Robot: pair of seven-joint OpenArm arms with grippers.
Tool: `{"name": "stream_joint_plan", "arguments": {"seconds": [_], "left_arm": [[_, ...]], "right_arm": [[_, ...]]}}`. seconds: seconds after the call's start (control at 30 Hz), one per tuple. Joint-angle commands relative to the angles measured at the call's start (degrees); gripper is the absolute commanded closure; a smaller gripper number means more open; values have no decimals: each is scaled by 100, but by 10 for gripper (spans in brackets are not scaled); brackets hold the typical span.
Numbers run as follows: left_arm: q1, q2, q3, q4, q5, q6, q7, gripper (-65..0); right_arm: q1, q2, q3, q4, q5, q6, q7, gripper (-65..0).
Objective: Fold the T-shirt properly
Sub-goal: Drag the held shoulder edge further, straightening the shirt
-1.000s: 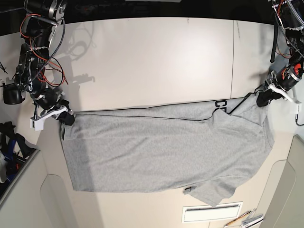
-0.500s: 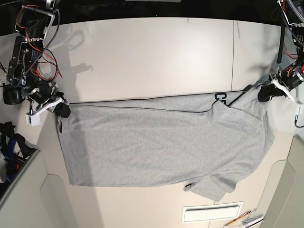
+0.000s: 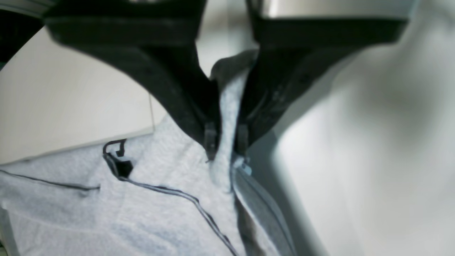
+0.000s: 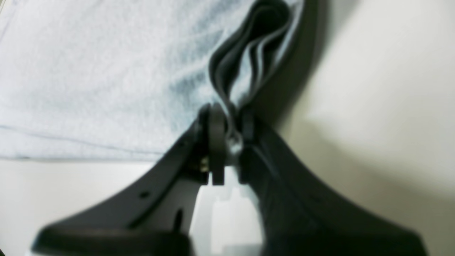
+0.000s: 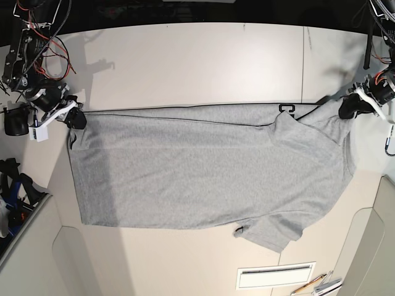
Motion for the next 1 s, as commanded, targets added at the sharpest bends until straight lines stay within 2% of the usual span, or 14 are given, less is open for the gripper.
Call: {"name": "stream_joint_plan", "arguments": {"seconds": [0.0,0.47,0.73,0.97], "left_arm": [[50,-129,-98,90,-133,-52,-66,0],[802,-127,-168,437,-295,-52,-26,0],[1307,-127,-168,1067,-291,-52,-22,0],[1585,-125,-168,1152,-337,-52,85,0]], "right_arm": [[4,109,33,101,48,37,74,0],[-481,109,125,188,367,39,-157,0],[-1220,109,428,1025,402,39,-160,0],[-1794,111,721,1510,407,39,-179,0]]}}
